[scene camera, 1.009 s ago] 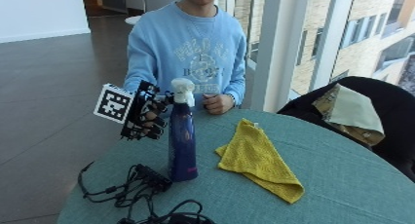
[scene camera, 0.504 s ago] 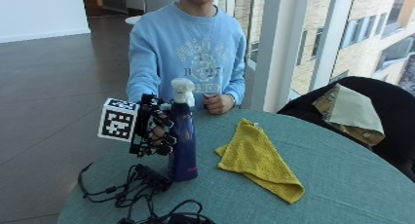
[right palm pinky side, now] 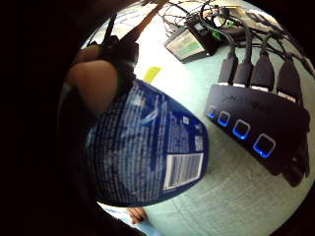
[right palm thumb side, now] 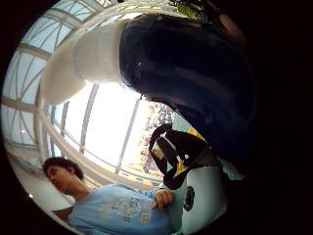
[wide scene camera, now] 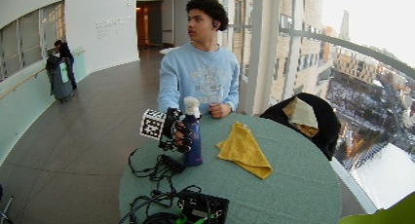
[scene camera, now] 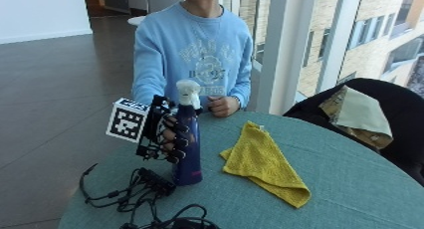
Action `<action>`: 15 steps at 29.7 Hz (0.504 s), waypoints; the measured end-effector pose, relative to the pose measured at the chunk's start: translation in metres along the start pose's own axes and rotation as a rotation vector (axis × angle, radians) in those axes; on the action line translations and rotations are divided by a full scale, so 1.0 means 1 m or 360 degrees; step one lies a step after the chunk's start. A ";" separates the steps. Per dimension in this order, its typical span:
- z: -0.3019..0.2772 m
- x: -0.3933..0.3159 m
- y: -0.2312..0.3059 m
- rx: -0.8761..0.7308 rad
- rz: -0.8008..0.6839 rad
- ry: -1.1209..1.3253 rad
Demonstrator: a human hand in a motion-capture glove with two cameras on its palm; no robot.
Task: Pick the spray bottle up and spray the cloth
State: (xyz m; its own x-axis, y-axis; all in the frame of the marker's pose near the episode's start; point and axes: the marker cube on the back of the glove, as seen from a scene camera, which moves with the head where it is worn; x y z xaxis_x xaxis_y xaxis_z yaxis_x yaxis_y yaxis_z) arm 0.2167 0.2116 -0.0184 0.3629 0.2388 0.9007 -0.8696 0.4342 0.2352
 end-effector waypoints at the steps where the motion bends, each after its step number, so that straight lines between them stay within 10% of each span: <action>1: 0.000 -0.001 0.000 0.0015 -0.0010 0.0010; 15: -0.010 -0.023 -0.006 -0.0115 -0.0162 0.0102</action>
State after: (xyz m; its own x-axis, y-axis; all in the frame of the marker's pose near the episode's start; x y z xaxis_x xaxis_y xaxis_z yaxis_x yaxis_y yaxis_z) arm 0.2168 0.2121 -0.0442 0.4708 0.2446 0.8477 -0.8016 0.5200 0.2951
